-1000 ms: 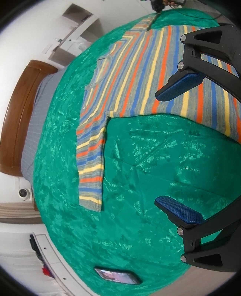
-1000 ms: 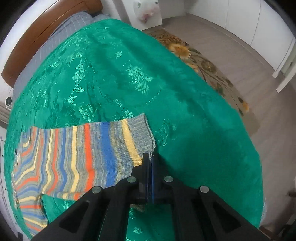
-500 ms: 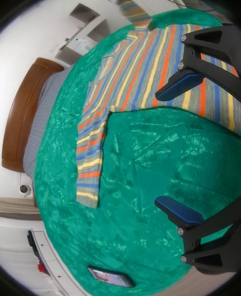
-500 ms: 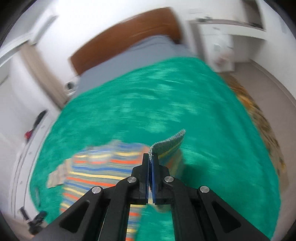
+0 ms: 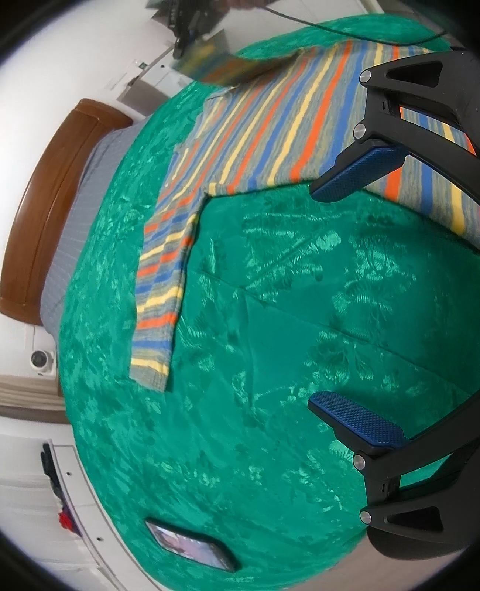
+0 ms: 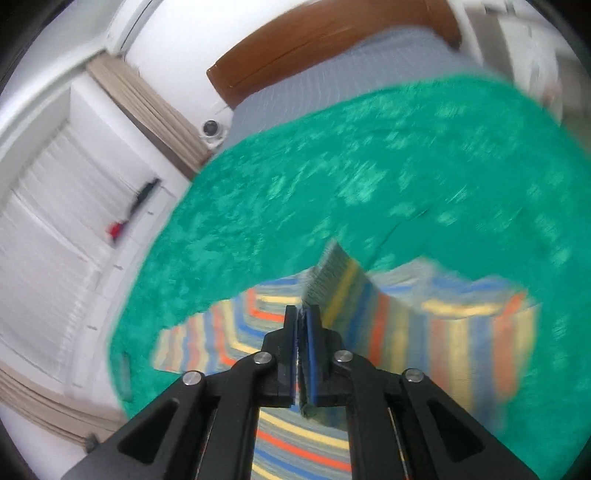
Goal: Fold small clothes
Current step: 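Fold the held sleeve across the sweater body with the right tool and release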
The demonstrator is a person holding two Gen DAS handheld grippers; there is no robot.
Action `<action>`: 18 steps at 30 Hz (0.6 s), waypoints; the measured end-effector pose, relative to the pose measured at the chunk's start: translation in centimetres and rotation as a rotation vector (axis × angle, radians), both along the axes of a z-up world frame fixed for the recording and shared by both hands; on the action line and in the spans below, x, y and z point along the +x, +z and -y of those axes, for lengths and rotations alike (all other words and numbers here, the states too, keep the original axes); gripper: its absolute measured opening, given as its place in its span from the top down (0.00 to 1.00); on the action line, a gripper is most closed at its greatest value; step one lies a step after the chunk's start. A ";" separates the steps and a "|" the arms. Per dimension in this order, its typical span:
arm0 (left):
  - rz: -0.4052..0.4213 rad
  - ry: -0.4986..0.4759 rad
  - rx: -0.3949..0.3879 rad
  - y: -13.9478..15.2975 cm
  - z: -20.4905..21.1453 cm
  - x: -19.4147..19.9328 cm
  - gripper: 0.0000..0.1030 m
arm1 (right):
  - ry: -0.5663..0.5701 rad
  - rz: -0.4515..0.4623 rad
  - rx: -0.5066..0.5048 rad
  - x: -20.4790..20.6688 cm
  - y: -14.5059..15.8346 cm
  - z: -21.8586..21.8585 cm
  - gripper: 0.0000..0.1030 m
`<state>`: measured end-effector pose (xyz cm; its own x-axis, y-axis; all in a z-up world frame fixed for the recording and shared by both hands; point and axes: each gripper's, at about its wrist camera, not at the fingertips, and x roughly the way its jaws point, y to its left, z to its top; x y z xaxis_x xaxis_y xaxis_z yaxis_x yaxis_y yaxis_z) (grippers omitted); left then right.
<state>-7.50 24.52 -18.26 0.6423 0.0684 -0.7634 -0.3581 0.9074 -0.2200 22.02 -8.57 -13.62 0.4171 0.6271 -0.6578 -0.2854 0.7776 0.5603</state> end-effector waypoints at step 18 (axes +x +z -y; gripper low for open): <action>-0.022 -0.051 0.039 0.3 0.8 -1.0 0.01 | 0.021 -0.127 -0.137 -13.1 -7.2 11.7 0.31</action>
<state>-8.50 23.71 -17.97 0.6286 0.0662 -0.7749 -0.3157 0.9323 -0.1765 8.90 -20.28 -20.87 0.3131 0.5359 -0.7841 -0.2356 0.8436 0.4825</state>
